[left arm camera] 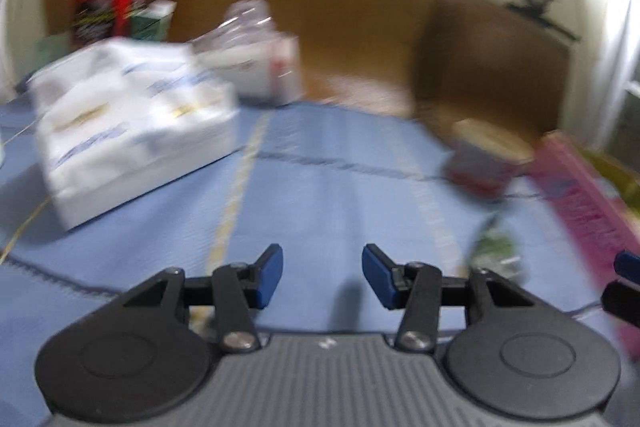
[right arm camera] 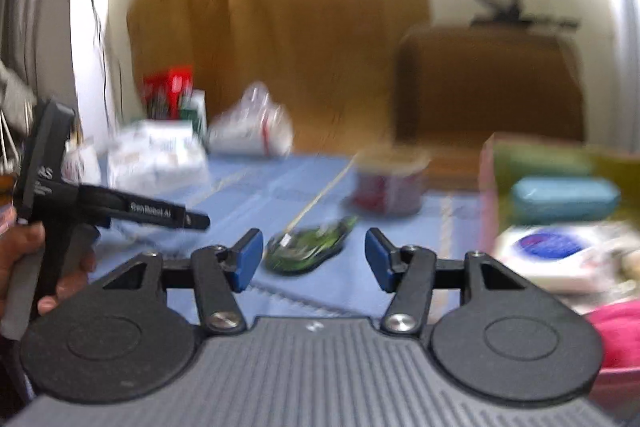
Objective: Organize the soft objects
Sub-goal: 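Grasp the green correction-tape roller with the right gripper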
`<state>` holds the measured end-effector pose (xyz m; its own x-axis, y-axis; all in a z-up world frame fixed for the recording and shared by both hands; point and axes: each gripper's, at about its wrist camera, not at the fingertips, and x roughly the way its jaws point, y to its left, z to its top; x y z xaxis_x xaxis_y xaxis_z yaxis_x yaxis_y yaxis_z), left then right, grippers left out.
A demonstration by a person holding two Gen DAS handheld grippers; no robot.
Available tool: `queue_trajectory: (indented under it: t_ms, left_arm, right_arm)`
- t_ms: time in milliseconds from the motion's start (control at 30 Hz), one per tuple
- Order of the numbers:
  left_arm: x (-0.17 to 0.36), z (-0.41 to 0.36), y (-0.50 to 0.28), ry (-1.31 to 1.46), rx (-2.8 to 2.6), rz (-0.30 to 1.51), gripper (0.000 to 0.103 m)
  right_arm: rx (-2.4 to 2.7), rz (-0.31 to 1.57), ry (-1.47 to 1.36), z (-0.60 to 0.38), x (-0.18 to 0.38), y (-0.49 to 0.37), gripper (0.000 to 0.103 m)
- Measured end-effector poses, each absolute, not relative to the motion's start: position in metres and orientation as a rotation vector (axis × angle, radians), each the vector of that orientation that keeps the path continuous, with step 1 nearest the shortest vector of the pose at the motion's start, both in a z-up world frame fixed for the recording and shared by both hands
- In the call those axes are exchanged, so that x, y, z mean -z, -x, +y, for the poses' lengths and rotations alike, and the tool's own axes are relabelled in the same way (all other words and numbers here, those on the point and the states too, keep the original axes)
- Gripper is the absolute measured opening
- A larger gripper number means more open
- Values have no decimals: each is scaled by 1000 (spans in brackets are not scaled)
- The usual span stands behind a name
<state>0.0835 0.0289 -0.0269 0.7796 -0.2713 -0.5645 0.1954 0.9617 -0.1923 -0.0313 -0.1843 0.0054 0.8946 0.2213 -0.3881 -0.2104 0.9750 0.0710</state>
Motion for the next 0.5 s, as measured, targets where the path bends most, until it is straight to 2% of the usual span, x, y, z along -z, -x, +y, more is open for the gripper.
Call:
queue_trajectory:
  t_ms: [33, 133, 167, 333, 400, 500]
  left_arm:
    - [27, 34, -84, 157, 258, 627, 47]
    - [29, 36, -85, 178, 262, 625, 45]
    - [29, 36, -85, 178, 268, 617, 45]
    - [29, 36, -85, 189, 265, 598, 45]
    - [29, 34, -85, 180, 265, 595, 45]
    - [27, 33, -80, 163, 272, 581, 46]
  right_arm:
    - [-226, 446, -35, -178, 1, 19, 62]
    - [-211, 542, -82, -169, 12, -16, 82]
    - [-205, 549, -96, -168, 14, -24, 86]
    - [-166, 591, -106, -161, 17, -58, 86]
    - [-171, 586, -78, -157, 18, -58, 69]
    - [-216, 584, -63, -157, 18, -52, 68]
